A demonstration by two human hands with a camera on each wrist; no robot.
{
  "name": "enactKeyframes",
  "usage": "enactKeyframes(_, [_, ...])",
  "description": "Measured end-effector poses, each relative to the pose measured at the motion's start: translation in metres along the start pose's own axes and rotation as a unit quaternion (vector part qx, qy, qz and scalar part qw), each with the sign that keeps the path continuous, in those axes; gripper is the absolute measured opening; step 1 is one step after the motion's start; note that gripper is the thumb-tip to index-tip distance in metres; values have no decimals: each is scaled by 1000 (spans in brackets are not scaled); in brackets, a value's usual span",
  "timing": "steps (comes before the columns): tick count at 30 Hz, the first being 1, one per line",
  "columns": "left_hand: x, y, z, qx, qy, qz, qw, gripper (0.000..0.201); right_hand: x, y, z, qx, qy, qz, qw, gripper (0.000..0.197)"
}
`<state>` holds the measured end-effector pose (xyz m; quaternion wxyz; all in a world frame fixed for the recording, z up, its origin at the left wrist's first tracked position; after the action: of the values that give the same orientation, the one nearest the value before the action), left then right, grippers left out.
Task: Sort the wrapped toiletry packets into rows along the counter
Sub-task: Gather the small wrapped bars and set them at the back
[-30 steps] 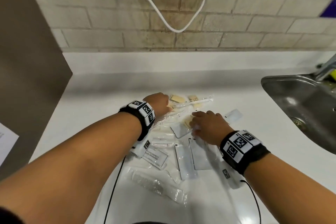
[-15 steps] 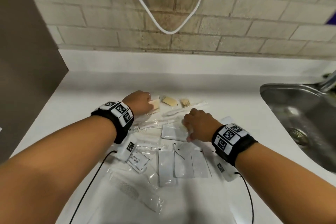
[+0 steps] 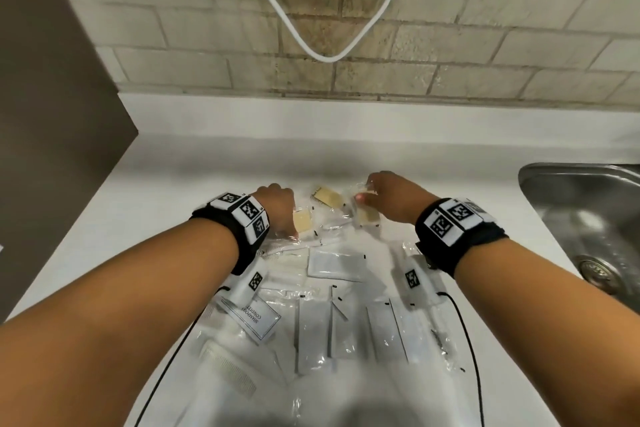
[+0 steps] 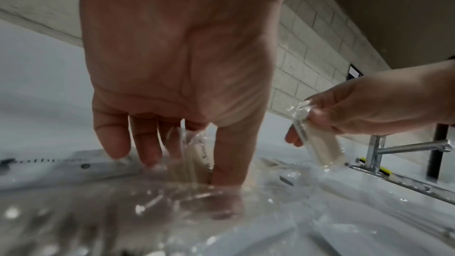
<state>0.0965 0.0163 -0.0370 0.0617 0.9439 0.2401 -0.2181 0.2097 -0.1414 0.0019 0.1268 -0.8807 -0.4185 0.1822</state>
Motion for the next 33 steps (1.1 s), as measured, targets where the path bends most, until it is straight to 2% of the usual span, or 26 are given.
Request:
enactKeyframes(2, [2, 0, 2, -15, -29, 6, 999, 68, 10, 7, 11, -9, -14, 13, 1000, 26])
enactKeyframes(4, [6, 3, -2, -23, -40, 27, 999, 64, 11, 17, 25, -34, -42, 30, 998, 29])
enactKeyframes(6, [10, 8, -16, -14, -14, 54, 998, 56, 7, 26, 29, -34, -56, 49, 997, 33])
enactKeyframes(8, [16, 18, -37, -23, 19, 77, 997, 45, 3, 33, 28, 10, -73, 76, 994, 39])
enactKeyframes(11, [29, 41, -60, -39, 59, 111, 991, 40, 5, 39, 13, 47, -34, 129, 990, 38])
enactKeyframes(13, [36, 54, -57, -16, 55, 120, 991, 37, 13, 40, 5, 38, 10, 144, 989, 32])
enactKeyframes(15, [40, 62, -42, 15, 48, 112, 992, 32, 17, 42, 9, 42, 19, 161, 986, 40])
enactKeyframes(17, [43, 67, -33, 39, 65, 110, 991, 40, 17, 43, 16, 54, 40, 180, 981, 51])
enactKeyframes(19, [44, 66, -31, 31, 85, 104, 990, 54, 18, 37, 26, 21, 43, 192, 980, 66])
enactKeyframes(22, [43, 59, -25, 1, 53, 82, 995, 70, 23, 30, 36, 33, 29, 222, 974, 73])
enactKeyframes(24, [39, 54, -22, 4, 27, 65, 998, 71, 23, 25, 40, 50, -5, 234, 971, 65])
enactKeyframes(27, [31, 51, -20, -21, 2, 57, 998, 53, 17, 11, 38, -20, -62, 185, 981, 20])
enactKeyframes(30, [16, 44, -28, -81, 40, 62, 994, 47, 10, 5, 33, -41, -59, 133, 988, 13])
enactKeyframes(31, [11, 38, -32, -123, 59, 58, 989, 46, 7, 6, 30, -18, -49, 125, 991, 12])
enactKeyframes(33, [-3, 25, -39, -243, 83, 53, 965, 45, 0, 15, 25, 149, -15, 135, 980, 16])
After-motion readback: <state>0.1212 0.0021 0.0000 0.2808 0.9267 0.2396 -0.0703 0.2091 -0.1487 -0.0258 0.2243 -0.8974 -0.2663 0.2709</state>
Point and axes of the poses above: each hand's wrist, its own x-axis towards the middle knuckle, its own z-axis out of the palm, y = z × x, the point moved 8 cm from there along x, towards the middle knuckle, and after that the axes turned 4 degrees about -z, right-handed, at the moved point
